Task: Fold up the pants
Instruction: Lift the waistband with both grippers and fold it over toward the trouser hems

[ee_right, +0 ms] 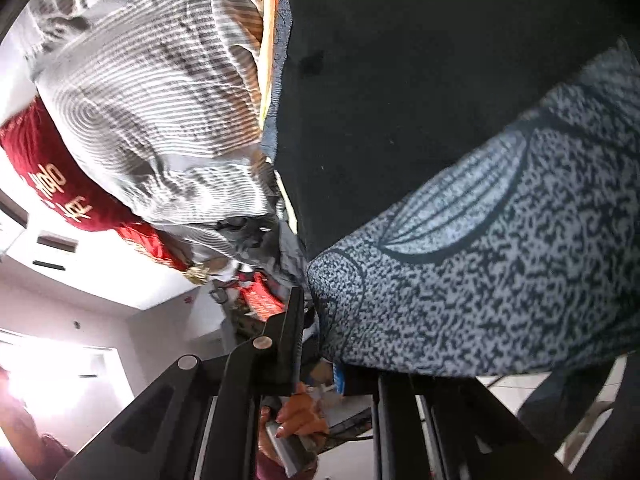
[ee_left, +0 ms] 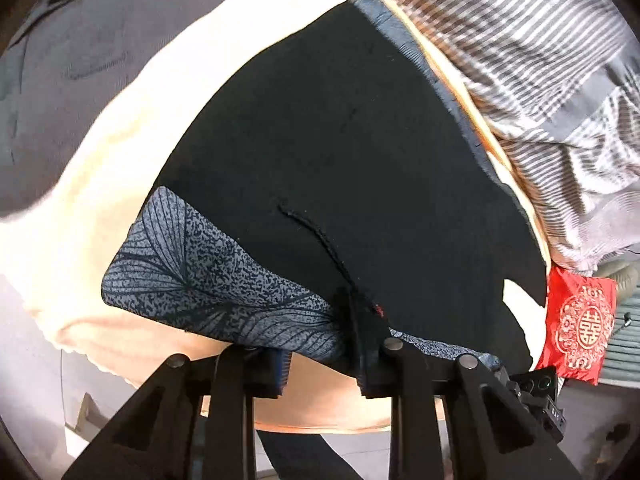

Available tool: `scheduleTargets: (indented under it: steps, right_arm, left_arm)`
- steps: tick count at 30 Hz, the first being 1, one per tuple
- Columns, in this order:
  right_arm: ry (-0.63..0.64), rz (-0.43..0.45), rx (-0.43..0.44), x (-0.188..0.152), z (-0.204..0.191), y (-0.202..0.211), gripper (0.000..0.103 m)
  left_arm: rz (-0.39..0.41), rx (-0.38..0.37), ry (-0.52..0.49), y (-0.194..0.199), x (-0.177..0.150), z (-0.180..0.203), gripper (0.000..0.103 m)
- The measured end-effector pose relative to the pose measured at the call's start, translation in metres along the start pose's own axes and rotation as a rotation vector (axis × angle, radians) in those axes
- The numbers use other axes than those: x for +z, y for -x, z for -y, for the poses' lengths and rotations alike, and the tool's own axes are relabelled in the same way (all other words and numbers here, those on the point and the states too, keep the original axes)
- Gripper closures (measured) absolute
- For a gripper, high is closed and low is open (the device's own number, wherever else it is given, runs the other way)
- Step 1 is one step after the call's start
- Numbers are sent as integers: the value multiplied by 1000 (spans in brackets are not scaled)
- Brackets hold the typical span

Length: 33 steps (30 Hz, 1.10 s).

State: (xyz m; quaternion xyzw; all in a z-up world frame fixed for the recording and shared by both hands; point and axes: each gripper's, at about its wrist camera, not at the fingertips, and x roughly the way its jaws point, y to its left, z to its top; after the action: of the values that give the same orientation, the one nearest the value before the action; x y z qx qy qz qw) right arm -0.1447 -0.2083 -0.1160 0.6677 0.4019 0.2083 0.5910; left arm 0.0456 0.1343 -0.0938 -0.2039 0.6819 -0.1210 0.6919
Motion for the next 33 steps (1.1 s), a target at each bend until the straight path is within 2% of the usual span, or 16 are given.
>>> scheduleTargets:
  steps: [4, 8, 12, 17, 23, 27, 29, 32, 33]
  right_arm:
    - [69, -2, -56, 5, -28, 2, 90]
    - [141, -14, -76, 22, -67, 3, 90]
    - [152, -48, -86, 56, -101, -2, 89]
    - [172, -105, -134, 116, -136, -20, 89]
    - [91, -164, -175, 204, -134, -58, 89]
    - [81, -212, -240, 253, -124, -90, 87]
    - [72, -227, -269, 270, -116, -104, 87]
    - [70, -241, -315, 288, -104, -117, 87]
    - [64, -244, -321, 292, -100, -120, 87]
  left_arm:
    - [34, 12, -63, 18, 7, 16, 77]
    - [78, -3, -121, 42, 30, 47, 77]
    - [127, -3, -188, 54, 72, 90, 77]
    - [170, 39, -205, 31, 133, 132, 77]
    - [179, 165, -171, -37, 195, 143, 77]
    - [197, 252, -153, -66, 218, 140, 76]
    - [195, 301, -152, -77, 227, 137, 76]
    - [208, 326, -109, -74, 238, 130, 76]
    - [225, 329, -101, -67, 240, 128, 66]
